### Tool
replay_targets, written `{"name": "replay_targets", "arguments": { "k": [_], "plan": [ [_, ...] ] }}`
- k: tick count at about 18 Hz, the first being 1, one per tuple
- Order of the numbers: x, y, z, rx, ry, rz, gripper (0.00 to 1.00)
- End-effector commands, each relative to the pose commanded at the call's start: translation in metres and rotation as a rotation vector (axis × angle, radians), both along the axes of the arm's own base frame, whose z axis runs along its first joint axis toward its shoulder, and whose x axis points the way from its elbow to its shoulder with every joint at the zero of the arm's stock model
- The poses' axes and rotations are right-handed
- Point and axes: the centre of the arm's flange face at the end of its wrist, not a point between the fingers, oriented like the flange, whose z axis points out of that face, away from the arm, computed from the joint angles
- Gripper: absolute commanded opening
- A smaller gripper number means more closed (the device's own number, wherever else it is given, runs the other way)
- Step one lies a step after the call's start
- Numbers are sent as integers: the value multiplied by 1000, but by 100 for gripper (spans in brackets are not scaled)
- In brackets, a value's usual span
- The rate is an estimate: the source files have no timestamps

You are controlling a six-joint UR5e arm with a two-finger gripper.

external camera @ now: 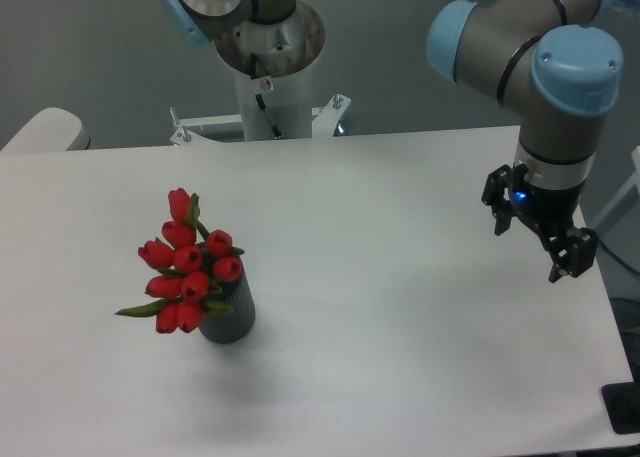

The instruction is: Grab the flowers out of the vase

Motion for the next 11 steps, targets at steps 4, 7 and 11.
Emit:
{"name": "replay_targets", "arguments": {
  "k": [4,7,11],
  "plan": [
    [1,1,-2,0,-3,-2,100],
    [6,4,-2,0,-7,-10,100],
    [19,9,0,1,-11,-24,100]
  ]
}}
